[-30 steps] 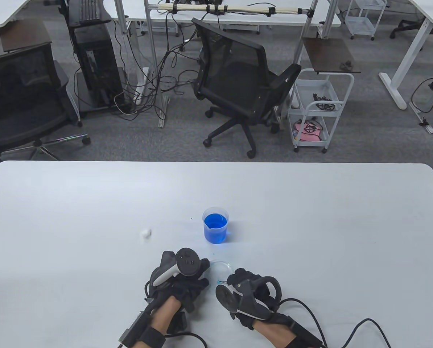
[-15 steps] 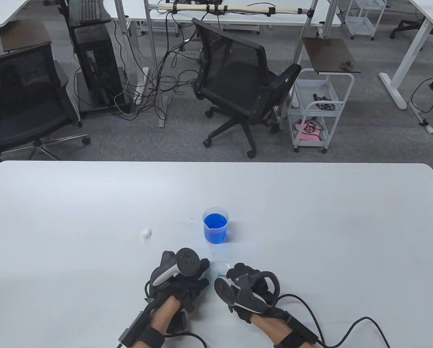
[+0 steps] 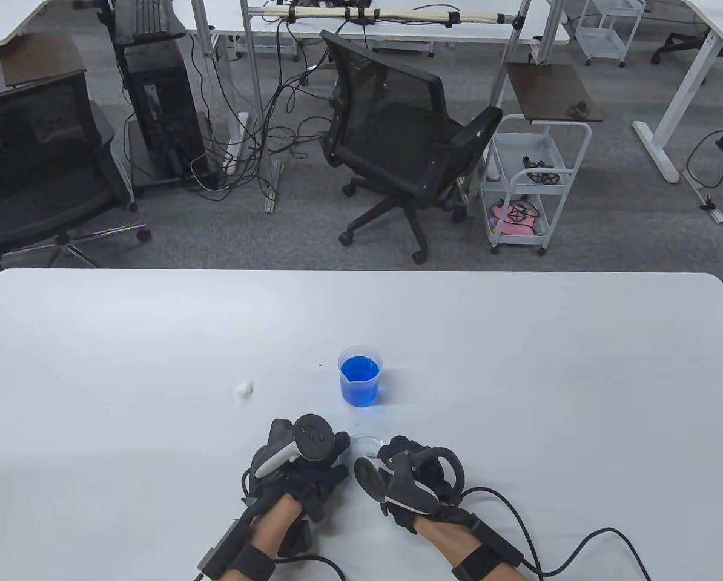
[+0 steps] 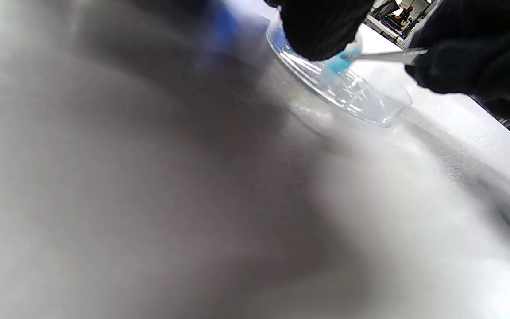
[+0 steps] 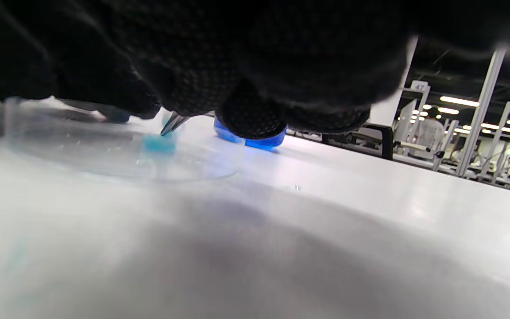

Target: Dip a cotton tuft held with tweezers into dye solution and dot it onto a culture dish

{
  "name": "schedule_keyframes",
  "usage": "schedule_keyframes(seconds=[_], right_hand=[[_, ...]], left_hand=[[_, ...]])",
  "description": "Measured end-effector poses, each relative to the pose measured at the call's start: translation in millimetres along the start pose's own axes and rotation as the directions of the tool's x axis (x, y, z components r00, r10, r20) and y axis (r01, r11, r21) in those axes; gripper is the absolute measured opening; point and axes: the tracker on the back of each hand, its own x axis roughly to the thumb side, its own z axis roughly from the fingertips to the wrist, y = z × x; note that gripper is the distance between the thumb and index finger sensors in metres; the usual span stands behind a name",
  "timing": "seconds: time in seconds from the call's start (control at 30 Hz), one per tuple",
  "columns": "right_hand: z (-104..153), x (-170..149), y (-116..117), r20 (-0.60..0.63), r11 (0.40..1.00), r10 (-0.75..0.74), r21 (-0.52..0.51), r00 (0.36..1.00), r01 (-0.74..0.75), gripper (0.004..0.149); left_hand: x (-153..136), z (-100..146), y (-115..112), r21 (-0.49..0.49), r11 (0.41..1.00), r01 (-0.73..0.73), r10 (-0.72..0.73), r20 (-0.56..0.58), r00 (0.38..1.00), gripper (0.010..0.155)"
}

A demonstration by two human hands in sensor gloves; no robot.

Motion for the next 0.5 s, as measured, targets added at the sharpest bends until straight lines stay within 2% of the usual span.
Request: schedule_keyframes(seconds=[0.2,0.5], right_hand=[[-8,-6,-14,-0.033,0.996,-0.030,-0.079,0.999,0.027,0.042],[-13,5,5,-0.006,0.999,0.040,0.013,0.999,-0.040,0.042]], left_hand=[[1,0,0,-0.003,1.000,-0.001,0.001,0.001,1.000,0.064],[2,0,-1,-0.001,1.000,0.004,-0.004,0.003,1.000,0.064]])
